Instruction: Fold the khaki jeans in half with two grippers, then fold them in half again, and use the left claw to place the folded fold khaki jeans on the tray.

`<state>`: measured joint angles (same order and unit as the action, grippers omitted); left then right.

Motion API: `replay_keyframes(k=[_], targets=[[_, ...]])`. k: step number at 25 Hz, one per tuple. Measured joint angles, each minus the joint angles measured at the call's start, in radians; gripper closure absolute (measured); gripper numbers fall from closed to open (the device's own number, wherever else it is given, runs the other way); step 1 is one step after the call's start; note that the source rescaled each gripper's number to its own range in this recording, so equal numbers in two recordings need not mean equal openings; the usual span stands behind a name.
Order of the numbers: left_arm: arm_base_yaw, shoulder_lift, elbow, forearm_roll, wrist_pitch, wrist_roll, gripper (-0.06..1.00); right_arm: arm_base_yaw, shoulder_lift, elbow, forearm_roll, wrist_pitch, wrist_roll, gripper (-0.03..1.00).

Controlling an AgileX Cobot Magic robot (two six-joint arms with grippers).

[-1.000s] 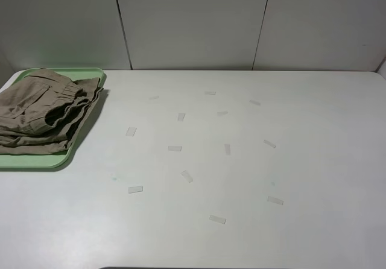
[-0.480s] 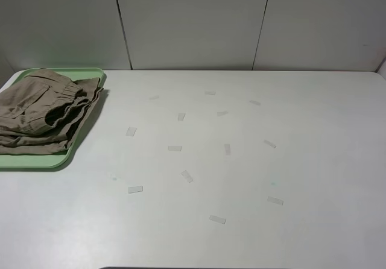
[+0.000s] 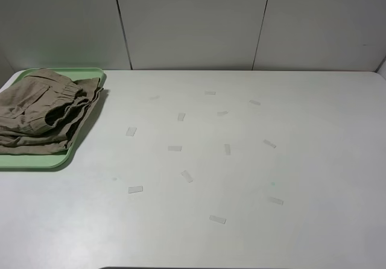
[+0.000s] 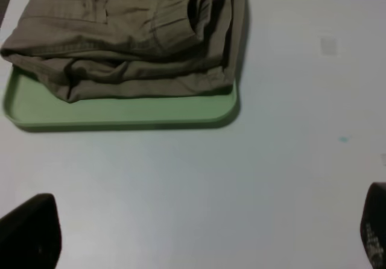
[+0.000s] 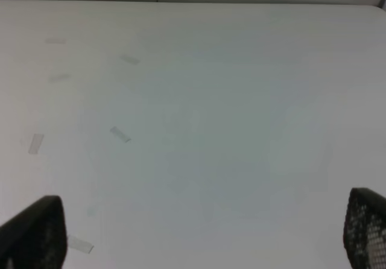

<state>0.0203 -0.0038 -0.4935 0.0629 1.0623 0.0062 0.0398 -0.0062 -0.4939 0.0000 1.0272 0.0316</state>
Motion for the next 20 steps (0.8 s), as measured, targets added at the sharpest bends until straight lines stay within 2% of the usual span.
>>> replay_keyframes(k=[20], targets=[[0.000, -0.003, 0.001, 0.002, 0.000, 0.000, -0.05, 0.000, 0.000, 0.000, 0.000, 0.000, 0.000, -0.03]])
